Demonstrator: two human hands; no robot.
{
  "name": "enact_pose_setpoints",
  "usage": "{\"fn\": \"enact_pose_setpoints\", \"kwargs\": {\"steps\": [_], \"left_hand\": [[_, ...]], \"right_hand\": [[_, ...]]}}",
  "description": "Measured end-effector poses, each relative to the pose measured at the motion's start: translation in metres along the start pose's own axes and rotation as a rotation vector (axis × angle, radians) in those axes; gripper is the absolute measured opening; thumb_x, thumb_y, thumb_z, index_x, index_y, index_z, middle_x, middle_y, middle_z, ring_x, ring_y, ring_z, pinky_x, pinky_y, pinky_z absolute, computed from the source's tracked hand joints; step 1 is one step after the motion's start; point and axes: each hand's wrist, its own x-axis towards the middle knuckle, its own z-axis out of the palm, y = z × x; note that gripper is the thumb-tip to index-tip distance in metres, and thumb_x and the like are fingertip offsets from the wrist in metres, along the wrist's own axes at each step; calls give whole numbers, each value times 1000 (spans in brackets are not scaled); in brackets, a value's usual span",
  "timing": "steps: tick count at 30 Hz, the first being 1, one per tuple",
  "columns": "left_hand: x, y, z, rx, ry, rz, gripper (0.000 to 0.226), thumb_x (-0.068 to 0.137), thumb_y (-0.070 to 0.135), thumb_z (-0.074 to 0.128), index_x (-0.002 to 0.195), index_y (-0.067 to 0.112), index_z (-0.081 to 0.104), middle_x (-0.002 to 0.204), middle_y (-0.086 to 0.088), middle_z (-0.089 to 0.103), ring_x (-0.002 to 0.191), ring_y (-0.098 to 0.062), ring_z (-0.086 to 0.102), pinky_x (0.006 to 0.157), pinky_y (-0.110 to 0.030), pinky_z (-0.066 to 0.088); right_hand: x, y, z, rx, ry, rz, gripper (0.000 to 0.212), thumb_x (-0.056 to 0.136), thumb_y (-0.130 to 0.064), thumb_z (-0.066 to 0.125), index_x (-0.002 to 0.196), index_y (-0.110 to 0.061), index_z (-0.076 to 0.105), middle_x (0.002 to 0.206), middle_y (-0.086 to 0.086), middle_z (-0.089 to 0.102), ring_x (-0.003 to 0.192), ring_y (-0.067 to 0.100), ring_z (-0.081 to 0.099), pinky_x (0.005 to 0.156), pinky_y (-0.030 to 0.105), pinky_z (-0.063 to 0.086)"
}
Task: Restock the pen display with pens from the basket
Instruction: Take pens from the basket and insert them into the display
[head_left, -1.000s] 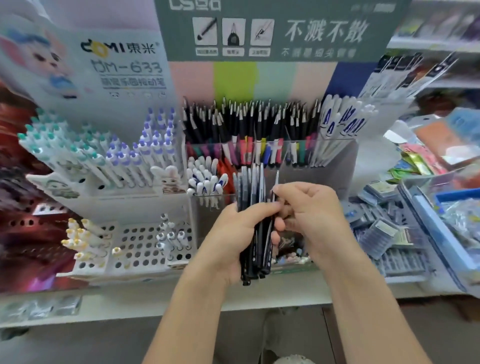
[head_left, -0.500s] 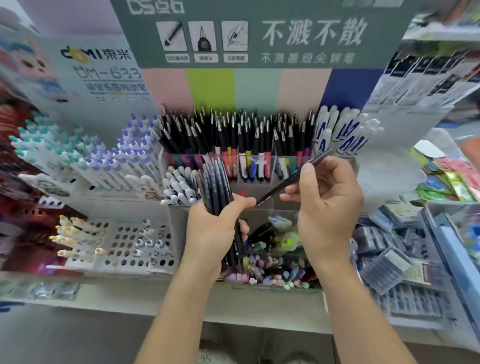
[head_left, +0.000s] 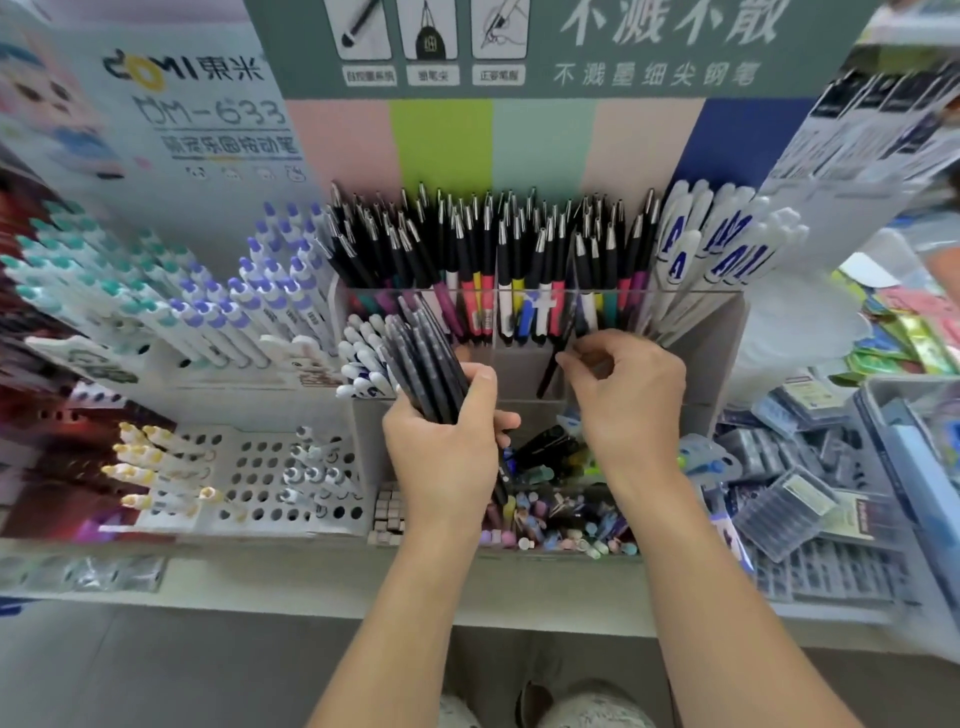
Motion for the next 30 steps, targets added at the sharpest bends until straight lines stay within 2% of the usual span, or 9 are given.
{"fn": "enact_pose_setpoints", "kwargs": {"steps": [6, 10, 13, 15, 16, 21, 25, 27, 30], "left_hand": [[4, -1, 0, -42, -123, -88, 7, 94, 9, 66, 87, 9, 67, 84, 3, 77, 51, -15, 59, 52, -31, 52], [11, 0, -3, -66, -218, -138, 10, 94, 7, 65, 84, 8, 64, 64, -2, 61, 49, -16, 51, 49, -31, 47], [14, 1, -3, -10, -434, -236, 11, 93, 7, 64, 83, 9, 64, 64, -3, 56, 50, -18, 48, 49, -31, 45], [13, 4, -2, -40, -591, -357, 12, 95, 7, 61, 83, 8, 62, 65, -5, 56, 49, -17, 46, 46, -29, 42], [14, 6, -1, -67, -638, -412, 10, 95, 6, 59, 85, 7, 61, 67, -6, 57, 49, -16, 45, 45, -28, 41], [17, 12, 6, -176, -631, -526, 10, 96, 4, 55, 102, 0, 61, 77, -15, 64, 46, -15, 49, 42, -24, 43], [7, 10, 15, -179, -538, -403, 7, 96, 6, 58, 98, 1, 63, 72, -15, 65, 49, -19, 58, 44, -27, 48], [4, 8, 16, -164, -492, -354, 11, 97, 9, 59, 102, 1, 64, 73, -16, 70, 55, -24, 66, 48, -29, 52], [5, 6, 13, -142, -440, -318, 15, 97, 13, 61, 107, 3, 65, 85, -19, 75, 66, -29, 72, 56, -32, 57]], "right_hand": [[-4, -3, -10, 56, 10, 68, 14, 85, -18, 80, 99, -12, 79, 85, -2, 74, 75, 9, 64, 77, 31, 57], [-6, -15, -26, 78, -1, 97, 7, 86, -23, 79, 92, -20, 79, 77, -13, 71, 67, -2, 61, 68, 12, 50], [-3, -29, -41, 346, -334, 216, 22, 92, -32, 73, 78, -15, 77, 61, -12, 67, 56, -1, 60, 59, 10, 45], [-4, -37, -43, 598, -573, 353, 30, 95, -27, 69, 74, -6, 72, 54, -1, 60, 47, 6, 55, 54, 20, 49], [-4, -38, -43, 682, -606, 410, 29, 96, -24, 68, 73, -6, 70, 54, 2, 56, 45, 11, 53, 52, 24, 49], [-2, -39, -35, 741, -462, 570, 20, 94, -17, 69, 80, -3, 68, 49, -1, 47, 40, 17, 41, 52, 37, 49], [-4, -42, -31, 795, -348, 585, 24, 96, -17, 65, 90, 7, 65, 51, 11, 42, 35, 19, 33, 37, 23, 35], [-3, -44, -30, 763, -273, 534, 21, 96, -18, 65, 86, 0, 66, 56, 13, 52, 40, 20, 40, 36, 21, 32], [2, -44, -36, 771, -109, 434, 18, 97, -17, 64, 79, -14, 66, 53, 2, 53, 44, 15, 46, 41, 25, 37]]}}
